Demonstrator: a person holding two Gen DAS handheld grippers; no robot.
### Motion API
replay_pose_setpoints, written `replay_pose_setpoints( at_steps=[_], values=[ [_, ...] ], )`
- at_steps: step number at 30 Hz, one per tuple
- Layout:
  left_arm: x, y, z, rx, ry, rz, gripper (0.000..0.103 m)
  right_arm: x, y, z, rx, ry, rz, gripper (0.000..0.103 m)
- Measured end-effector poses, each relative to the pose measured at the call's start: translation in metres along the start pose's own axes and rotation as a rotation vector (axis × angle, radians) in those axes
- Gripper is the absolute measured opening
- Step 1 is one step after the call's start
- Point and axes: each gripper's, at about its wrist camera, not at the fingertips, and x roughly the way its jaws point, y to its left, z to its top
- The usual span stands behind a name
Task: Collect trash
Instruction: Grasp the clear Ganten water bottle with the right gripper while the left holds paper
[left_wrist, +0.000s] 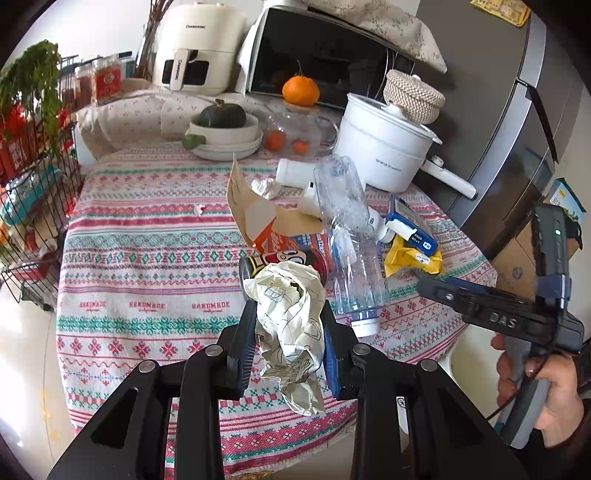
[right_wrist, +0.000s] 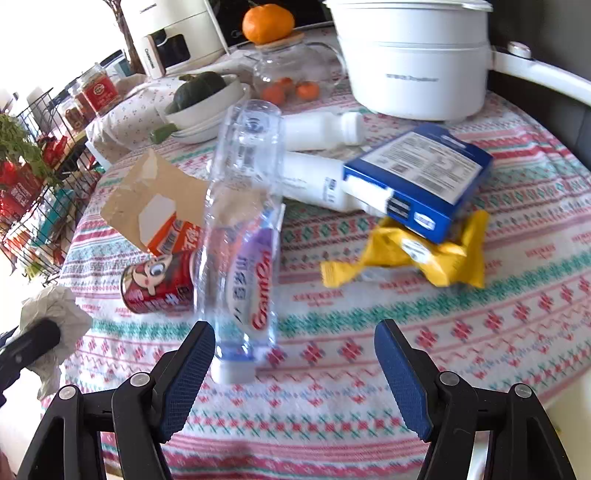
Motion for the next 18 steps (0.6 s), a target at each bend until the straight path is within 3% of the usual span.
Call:
replay_pose_setpoints(
  at_steps=[13,18],
  values=[
    [0.007,0.028,0.018,-0.047,-0.028,0.030,0.033,0.075,0.021,0.027,0.034,0.053,0.072,0.076],
    [0.010,0.035,0.021,-0.067,-0.026,0.030,0.033,0.083,0.030,0.031,0.005,0.057,0.096,0.067]
  ],
)
